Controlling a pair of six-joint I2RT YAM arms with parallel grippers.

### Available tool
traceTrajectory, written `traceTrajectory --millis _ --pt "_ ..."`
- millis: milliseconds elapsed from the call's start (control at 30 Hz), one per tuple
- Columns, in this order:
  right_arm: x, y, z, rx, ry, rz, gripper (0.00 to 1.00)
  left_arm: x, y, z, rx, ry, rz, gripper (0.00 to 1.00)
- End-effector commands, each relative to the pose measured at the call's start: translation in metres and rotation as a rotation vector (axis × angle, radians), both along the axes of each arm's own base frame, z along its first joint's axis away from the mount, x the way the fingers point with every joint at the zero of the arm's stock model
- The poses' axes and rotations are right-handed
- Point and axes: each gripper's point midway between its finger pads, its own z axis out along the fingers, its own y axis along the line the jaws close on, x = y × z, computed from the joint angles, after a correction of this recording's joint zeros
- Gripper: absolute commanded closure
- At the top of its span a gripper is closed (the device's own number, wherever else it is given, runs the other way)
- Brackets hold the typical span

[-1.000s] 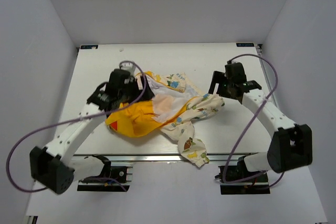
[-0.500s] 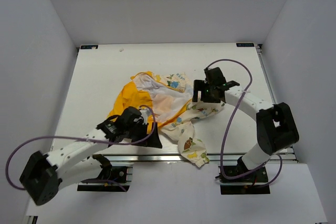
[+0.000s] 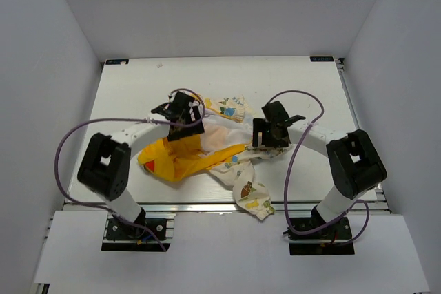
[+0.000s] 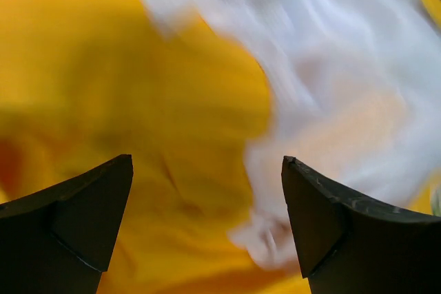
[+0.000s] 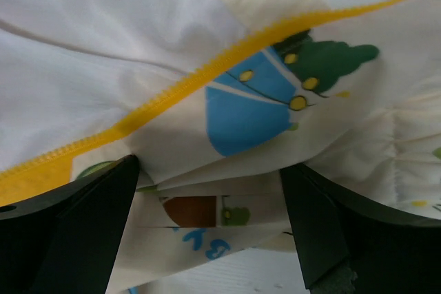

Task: Zip up the jacket

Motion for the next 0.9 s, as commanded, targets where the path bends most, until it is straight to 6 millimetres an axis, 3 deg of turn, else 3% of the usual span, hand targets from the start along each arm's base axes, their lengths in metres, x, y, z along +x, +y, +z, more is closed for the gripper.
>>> traceTrajectory --millis 0,33,67,133,267,333,367,400,433,467,500,533,567,600,633,700,733,800,867 --pt "-0.036 0.005 -0.015 -0.038 0.053 -0.002 0.11 0.033 0.026 -0.008 0.107 -0.010 0.048 0.02" --pt "-0.046 0.007 -0.016 -0.027 0.070 -0.016 0.11 0.031 0.026 -0.030 0.141 0.059 0.038 0.02" --pt "-0.065 0.010 -0.024 -0.034 0.101 0.010 0.11 0.041 0.019 -0.029 0.129 0.058 0.027 0.02" --pt "-0.085 0.015 -0.025 -0.015 0.121 0.003 0.11 0.042 0.010 -0.053 0.120 0.109 -0.016 0.02" --pt "-0.142 0.020 -0.040 0.005 0.233 0.053 0.11 0.055 0.007 -0.074 0.146 0.107 -0.050 0.02" --pt "-0.160 0.028 -0.040 0.026 0.272 0.105 0.11 0.078 -0.005 -0.068 0.139 0.054 -0.102 0.02" --pt "-0.172 0.030 -0.040 0.000 0.284 0.164 0.11 0.084 -0.010 -0.078 0.140 0.061 -0.131 0.02" --pt "-0.174 0.036 -0.037 0.000 0.285 0.217 0.11 0.107 -0.021 -0.067 0.133 0.007 -0.166 0.02" --pt "-0.186 0.044 -0.037 -0.002 0.311 0.314 0.11 0.114 -0.028 -0.069 0.118 0.006 -0.189 0.02" --pt "-0.190 0.049 -0.035 -0.006 0.325 0.349 0.11 0.119 -0.033 -0.089 0.130 0.035 -0.226 0.02" --pt "-0.191 0.065 -0.027 0.032 0.326 0.399 0.11 0.129 -0.039 -0.092 0.122 0.032 -0.242 0.02" --pt "-0.194 0.075 -0.027 0.045 0.331 0.446 0.11 0.154 -0.055 -0.074 0.095 -0.015 -0.255 0.02" --pt "-0.199 0.090 -0.023 0.076 0.322 0.508 0.11 0.162 -0.068 -0.073 0.060 -0.018 -0.296 0.02" --pt "-0.204 0.111 -0.017 0.155 0.326 0.591 0.11 0.167 -0.075 -0.092 0.055 0.010 -0.311 0.02" --pt "-0.201 0.131 -0.006 0.210 0.303 0.640 0.13 0.186 -0.094 -0.070 0.004 -0.045 -0.343 0.02" --pt "-0.194 0.146 -0.002 0.219 0.288 0.682 0.13 0.194 -0.113 -0.069 -0.047 -0.065 -0.403 0.02" --pt "-0.181 0.162 0.013 0.240 0.236 0.697 0.13 0.203 -0.122 -0.054 -0.069 -0.107 -0.422 0.02" --pt "-0.163 0.172 0.021 0.212 0.174 0.701 0.13 0.209 -0.134 -0.029 -0.112 -0.164 -0.455 0.02" --pt "-0.146 0.185 0.046 0.222 0.105 0.697 0.12 0.214 -0.136 -0.006 -0.121 -0.214 -0.461 0.02"
